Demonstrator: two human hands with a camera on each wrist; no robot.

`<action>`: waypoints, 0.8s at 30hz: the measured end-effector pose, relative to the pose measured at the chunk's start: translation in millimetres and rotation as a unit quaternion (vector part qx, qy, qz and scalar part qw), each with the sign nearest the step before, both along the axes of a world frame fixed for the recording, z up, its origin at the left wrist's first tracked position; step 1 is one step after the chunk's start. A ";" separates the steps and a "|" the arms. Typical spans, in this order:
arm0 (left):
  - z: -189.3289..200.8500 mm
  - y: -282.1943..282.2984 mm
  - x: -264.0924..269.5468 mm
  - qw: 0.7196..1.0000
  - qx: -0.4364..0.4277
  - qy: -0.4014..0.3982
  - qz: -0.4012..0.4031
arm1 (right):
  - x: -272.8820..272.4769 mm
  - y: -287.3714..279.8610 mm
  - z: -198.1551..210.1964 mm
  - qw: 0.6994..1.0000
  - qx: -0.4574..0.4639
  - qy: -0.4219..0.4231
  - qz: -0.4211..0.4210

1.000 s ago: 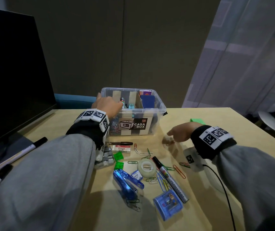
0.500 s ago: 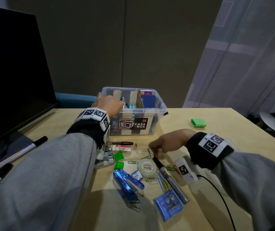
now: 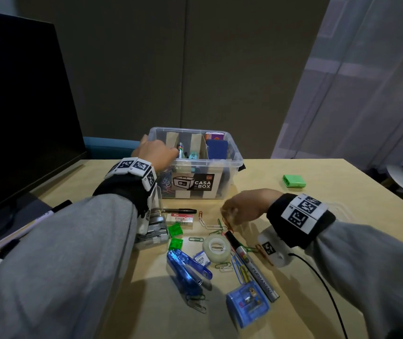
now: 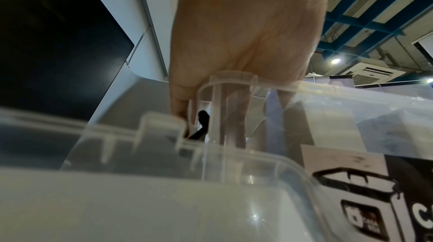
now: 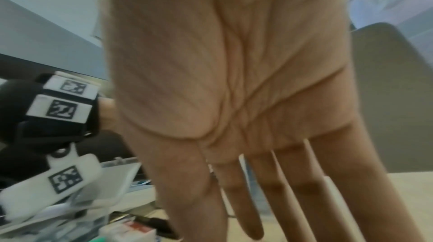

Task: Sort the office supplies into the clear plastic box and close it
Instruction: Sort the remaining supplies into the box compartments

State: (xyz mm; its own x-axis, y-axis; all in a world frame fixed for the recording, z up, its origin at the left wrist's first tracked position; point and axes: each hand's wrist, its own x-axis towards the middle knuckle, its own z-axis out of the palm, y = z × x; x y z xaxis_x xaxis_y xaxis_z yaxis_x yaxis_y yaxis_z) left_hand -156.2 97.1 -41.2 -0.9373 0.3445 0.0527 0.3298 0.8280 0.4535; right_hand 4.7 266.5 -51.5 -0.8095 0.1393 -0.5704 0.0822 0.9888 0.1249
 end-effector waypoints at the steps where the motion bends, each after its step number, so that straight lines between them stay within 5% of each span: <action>1: 0.4 -0.5 1.2 1.000 0.001 -0.003 0.000 | -3.5 -4.0 -2.8 1.000 -0.007 0.020 -0.001; 7: 5.5 -5.1 12.6 1.000 -0.004 -0.007 0.004 | -23.3 -25.5 -13.7 0.997 -0.070 0.028 -0.034; 13: 10.9 -5.7 21.6 1.000 -0.021 0.000 -0.008 | -29.7 -46.0 -13.8 0.991 -0.121 0.048 0.025; 18: 6.3 -7.0 15.9 1.000 -0.014 0.002 -0.007 | -37.4 -40.4 -7.0 0.988 -0.128 0.082 -0.020; 24: 4.0 -5.9 12.8 1.000 -0.025 0.011 -0.009 | -39.5 -48.1 -16.3 0.997 -0.072 0.011 -0.038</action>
